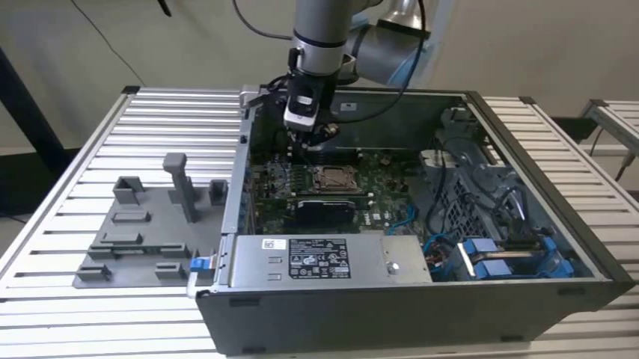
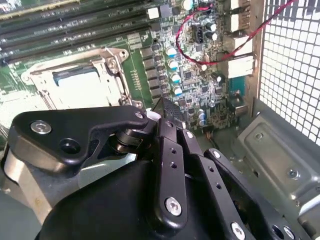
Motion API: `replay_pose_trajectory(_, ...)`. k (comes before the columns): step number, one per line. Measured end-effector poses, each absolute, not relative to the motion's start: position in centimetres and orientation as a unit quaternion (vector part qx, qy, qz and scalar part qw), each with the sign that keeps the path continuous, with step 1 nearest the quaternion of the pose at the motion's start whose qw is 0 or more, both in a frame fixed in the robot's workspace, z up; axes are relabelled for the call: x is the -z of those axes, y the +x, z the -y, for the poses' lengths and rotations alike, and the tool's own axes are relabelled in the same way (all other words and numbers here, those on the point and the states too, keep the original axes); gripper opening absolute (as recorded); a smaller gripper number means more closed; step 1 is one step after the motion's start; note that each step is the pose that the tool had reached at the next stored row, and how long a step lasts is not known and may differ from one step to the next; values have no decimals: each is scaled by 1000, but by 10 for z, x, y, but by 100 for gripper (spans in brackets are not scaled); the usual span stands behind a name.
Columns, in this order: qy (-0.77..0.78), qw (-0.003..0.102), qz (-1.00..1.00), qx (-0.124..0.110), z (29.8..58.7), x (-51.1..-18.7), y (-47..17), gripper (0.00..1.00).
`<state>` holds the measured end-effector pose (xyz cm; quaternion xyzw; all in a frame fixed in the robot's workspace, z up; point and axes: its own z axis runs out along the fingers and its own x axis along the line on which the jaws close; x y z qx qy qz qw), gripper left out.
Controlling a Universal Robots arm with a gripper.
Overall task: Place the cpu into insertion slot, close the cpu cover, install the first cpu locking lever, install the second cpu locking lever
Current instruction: 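Install the first cpu locking lever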
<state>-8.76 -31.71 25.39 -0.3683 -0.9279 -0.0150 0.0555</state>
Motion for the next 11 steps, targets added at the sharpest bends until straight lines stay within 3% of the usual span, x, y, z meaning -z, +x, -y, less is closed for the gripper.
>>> replay_pose_trajectory(11,-345,56,937,23,315,-253,-95,11)
